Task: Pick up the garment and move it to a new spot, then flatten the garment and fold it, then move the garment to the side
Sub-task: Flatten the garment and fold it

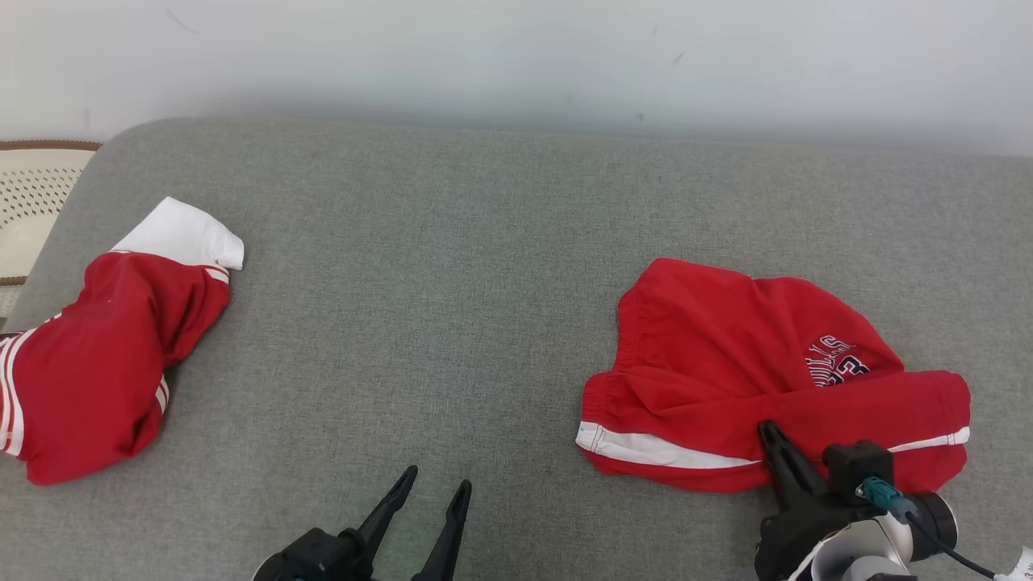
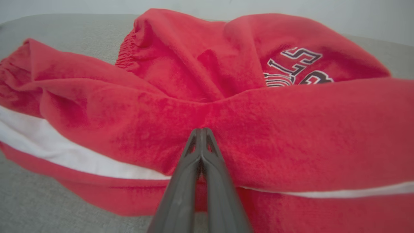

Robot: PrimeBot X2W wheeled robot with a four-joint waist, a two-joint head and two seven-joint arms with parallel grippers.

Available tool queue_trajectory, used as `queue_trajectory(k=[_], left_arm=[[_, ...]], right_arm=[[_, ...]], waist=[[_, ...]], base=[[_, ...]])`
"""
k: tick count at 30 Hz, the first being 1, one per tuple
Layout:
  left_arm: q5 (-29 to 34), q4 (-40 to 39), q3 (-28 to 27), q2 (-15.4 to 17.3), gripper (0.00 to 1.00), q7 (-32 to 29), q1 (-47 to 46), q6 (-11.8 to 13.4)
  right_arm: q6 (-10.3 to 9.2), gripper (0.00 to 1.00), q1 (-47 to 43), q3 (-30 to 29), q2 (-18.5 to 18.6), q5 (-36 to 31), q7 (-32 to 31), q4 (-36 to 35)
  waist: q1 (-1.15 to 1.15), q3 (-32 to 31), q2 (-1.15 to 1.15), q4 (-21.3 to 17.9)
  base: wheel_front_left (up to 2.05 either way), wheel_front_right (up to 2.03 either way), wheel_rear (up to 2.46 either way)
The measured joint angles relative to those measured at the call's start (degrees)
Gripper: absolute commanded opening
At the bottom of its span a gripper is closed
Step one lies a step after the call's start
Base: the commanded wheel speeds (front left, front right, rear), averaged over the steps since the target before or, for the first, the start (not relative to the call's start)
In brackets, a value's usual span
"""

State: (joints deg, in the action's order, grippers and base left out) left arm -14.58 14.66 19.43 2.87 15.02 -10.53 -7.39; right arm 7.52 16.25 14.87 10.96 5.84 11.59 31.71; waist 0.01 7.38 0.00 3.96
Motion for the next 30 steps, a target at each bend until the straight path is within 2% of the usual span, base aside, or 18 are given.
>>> queue_trajectory(k=[13,17,18,19,20,25,30], left_arm=[[-0.1,0.2,0.1,0.0,1.0,0.0,0.0,0.0],[-0.3,0.2,0.5,0.0,1.0,0.0,0.0,0.0],[-0.4,0.3,0.5,0.0,1.0,0.0,0.0,0.0],[-0.5,0.3,0.5,0.0,1.0,0.0,0.0,0.0],[-0.5,0.3,0.5,0.0,1.0,0.0,0.0,0.0],[-0.8,0.2,-0.2,0.0,1.0,0.0,0.5,0.0],[-0.9,-1.2,-0.3,0.0,1.0,0.0,0.9,0.0]], right_arm=[[0.0,0.0,3.9,-1.2,0.7,1.2,2.4,-0.5],[0.0,0.0,4.9,1.9,0.8,3.9,2.6,-1.6],[0.0,0.45,4.8,3.3,0.6,4.7,2.6,-2.2],[0.0,0.69,4.7,4.4,0.7,5.4,2.6,-2.9],[0.0,0.99,4.5,5.4,0.9,6.2,2.8,-3.5],[0.0,1.0,1.9,10.9,3.0,9.6,3.1,-7.9],[0.0,1.0,-0.3,11.9,4.0,10.4,3.3,-10.5]], waist=[[0.0,0.8,0.0,-0.3],[0.0,0.8,0.0,0.1],[0.0,0.7,0.0,0.2],[0.0,0.6,0.0,0.3],[0.0,0.4,0.0,0.4],[0.0,-0.6,0.0,0.7],[-0.01,-1.3,0.0,-0.4]], base=[[0.0,0.0,0.0],[0.0,0.0,0.0],[0.0,0.0,0.0],[0.0,0.0,0.0],[0.0,0.0,0.0],[0.0,0.0,0.0],[0.0,0.0,0.0]])
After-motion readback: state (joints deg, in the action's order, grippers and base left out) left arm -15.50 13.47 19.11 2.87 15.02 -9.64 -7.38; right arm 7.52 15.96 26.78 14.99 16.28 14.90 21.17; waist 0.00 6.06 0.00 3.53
